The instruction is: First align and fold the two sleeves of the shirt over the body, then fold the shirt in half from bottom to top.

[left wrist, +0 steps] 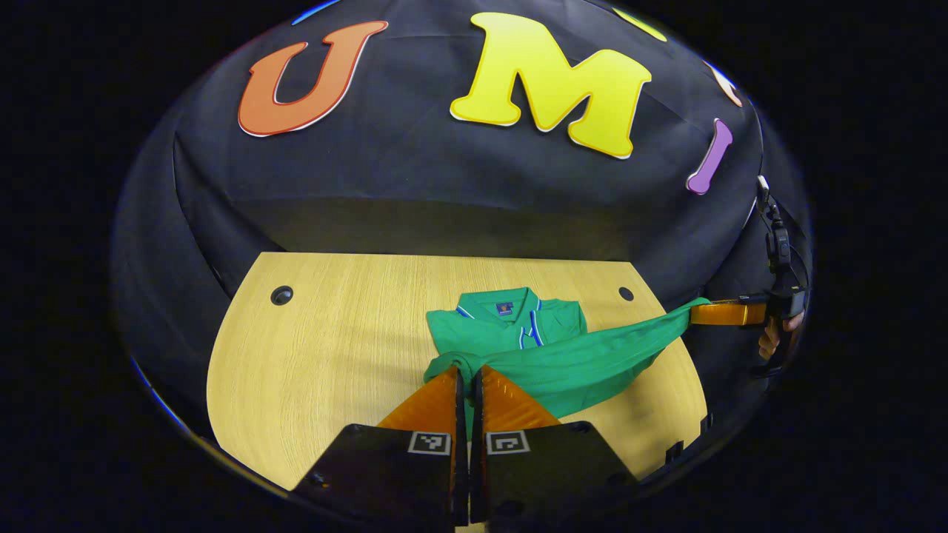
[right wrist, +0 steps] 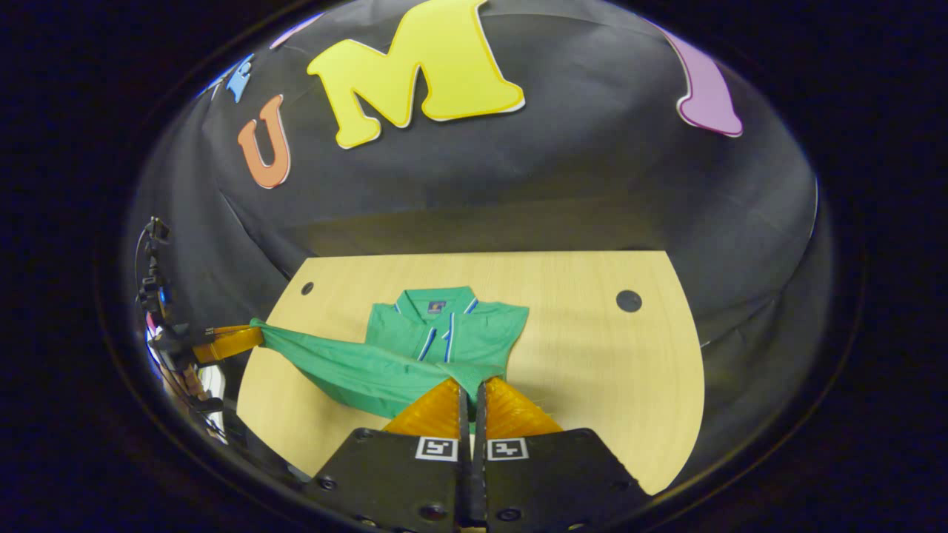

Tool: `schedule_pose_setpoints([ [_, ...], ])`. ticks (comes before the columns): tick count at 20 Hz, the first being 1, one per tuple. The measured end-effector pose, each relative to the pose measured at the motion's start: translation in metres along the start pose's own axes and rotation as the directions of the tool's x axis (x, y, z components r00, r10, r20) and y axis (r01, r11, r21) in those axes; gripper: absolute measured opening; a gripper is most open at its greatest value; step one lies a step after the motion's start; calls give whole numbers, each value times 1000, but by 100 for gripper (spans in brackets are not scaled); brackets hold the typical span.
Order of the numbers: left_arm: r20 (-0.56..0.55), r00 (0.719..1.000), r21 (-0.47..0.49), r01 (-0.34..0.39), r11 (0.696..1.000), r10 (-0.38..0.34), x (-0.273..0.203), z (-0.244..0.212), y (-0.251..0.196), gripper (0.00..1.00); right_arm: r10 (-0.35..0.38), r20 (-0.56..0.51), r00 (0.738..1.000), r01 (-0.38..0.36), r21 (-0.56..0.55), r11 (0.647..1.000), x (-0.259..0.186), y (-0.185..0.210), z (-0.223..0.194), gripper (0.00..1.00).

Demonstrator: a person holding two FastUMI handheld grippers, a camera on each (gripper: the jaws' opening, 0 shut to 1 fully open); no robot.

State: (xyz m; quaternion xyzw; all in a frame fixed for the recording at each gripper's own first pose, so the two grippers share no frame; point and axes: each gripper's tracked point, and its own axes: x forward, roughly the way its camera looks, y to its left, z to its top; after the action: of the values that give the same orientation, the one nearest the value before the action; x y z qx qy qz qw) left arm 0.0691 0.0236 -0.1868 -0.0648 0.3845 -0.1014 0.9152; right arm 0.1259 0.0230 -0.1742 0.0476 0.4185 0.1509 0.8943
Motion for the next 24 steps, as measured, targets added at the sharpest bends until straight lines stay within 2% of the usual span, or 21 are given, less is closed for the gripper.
schedule_pose_setpoints([
  [8,179,983,-44,-39,998,46,111,42,11,4,-49,42,998,49,13,999,104,-24,29,0],
  [9,196,980,-29,-40,999,45,129,45,11,4,-61,54,997,61,17,998,121,-28,32,2],
  [11,195,978,-2,-71,997,70,158,43,19,4,-80,62,995,80,8,997,148,-37,34,0],
  [18,150,980,-31,-127,991,130,216,14,44,6,-93,94,991,94,-2,996,220,-47,43,0],
  [20,147,976,-29,-158,987,161,227,8,50,12,-117,70,991,117,6,993,242,-51,37,0],
  [21,162,974,-32,-158,987,161,231,11,52,22,-122,60,991,122,5,993,244,-51,33,0],
  [22,182,971,-35,-151,988,154,234,15,50,16,-112,53,992,111,14,994,251,-49,30,1],
  [23,190,970,-30,-146,989,149,237,18,49,18,-108,57,992,107,25,994,250,-48,31,6],
  [24,172,973,-18,-152,988,153,233,13,49,22,-111,60,992,110,24,994,250,-48,30,27],
])
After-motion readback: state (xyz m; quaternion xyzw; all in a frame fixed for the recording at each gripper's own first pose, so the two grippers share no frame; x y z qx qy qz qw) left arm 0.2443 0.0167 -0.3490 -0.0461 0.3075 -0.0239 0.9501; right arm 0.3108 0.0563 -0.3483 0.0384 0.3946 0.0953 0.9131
